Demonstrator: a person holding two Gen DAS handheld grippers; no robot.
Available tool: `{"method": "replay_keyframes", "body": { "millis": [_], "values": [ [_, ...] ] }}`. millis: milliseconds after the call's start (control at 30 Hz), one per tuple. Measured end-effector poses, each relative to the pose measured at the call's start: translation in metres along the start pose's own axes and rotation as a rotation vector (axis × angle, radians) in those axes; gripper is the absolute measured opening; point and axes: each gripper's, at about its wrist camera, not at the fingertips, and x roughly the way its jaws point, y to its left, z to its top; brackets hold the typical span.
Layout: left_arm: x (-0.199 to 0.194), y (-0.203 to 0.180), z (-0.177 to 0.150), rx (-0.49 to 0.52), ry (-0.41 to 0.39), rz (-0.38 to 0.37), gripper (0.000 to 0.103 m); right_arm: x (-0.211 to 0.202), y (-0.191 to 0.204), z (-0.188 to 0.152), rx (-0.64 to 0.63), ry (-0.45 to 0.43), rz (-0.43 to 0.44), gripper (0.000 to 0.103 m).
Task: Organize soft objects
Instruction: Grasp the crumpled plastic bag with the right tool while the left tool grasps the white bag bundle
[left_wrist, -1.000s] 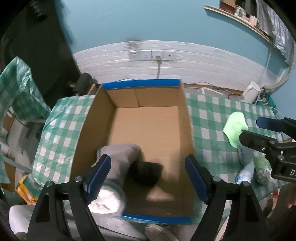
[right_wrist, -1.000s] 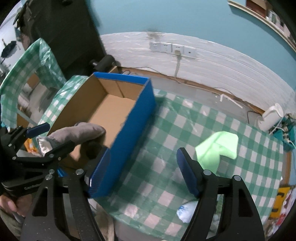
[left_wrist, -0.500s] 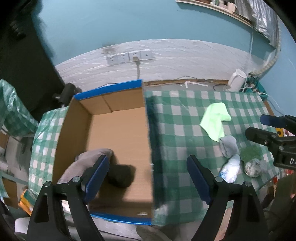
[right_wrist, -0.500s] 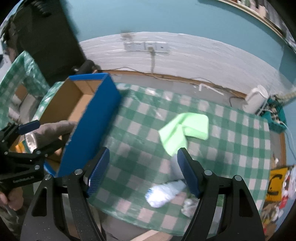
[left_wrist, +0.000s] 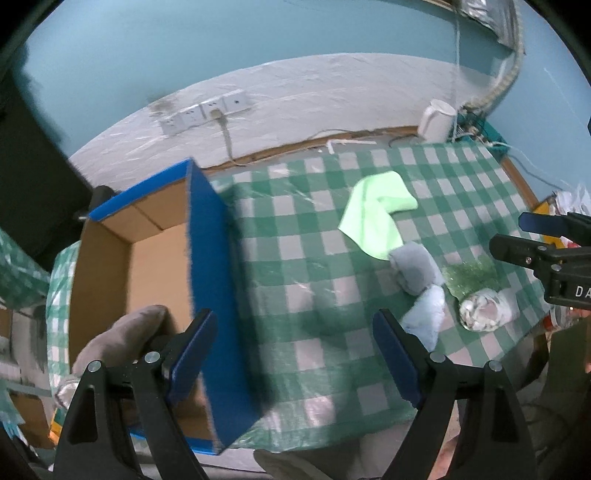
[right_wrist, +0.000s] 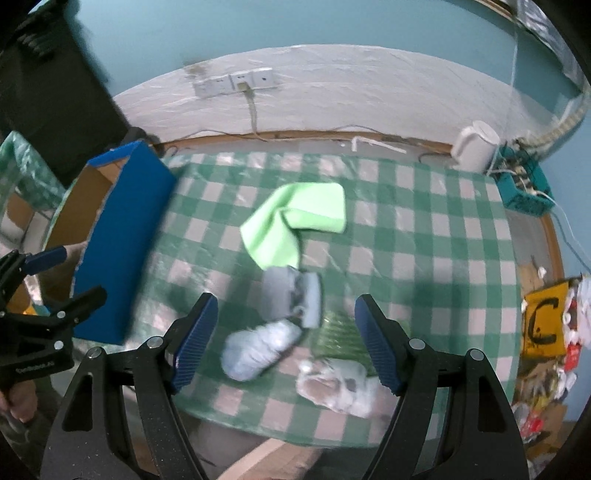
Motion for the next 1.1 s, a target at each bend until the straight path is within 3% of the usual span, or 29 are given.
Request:
{"method": "replay_keyframes", "body": {
  "millis": [433, 867, 1100],
  "values": [
    [0.05, -0.044, -0.009, 0.054, 0.136, -0.099, 0.087, 0.032, -0.034, -0.039, 0.019, 0.111, -0.029, 0.078],
    [0.083, -0.065, -0.014, 0.058, 0.192, -0.134, 0.087, 0.072, -0.034, -0.072, -0.067, 0.223, -0.06, 0.077],
    [0.084, -0.072, -0.013, 0.056, 0.199, -0.16, 0.087, 0.083, -0.035, -0.078, -0.1, 0.24, -0.051, 0.078]
  ]
}}
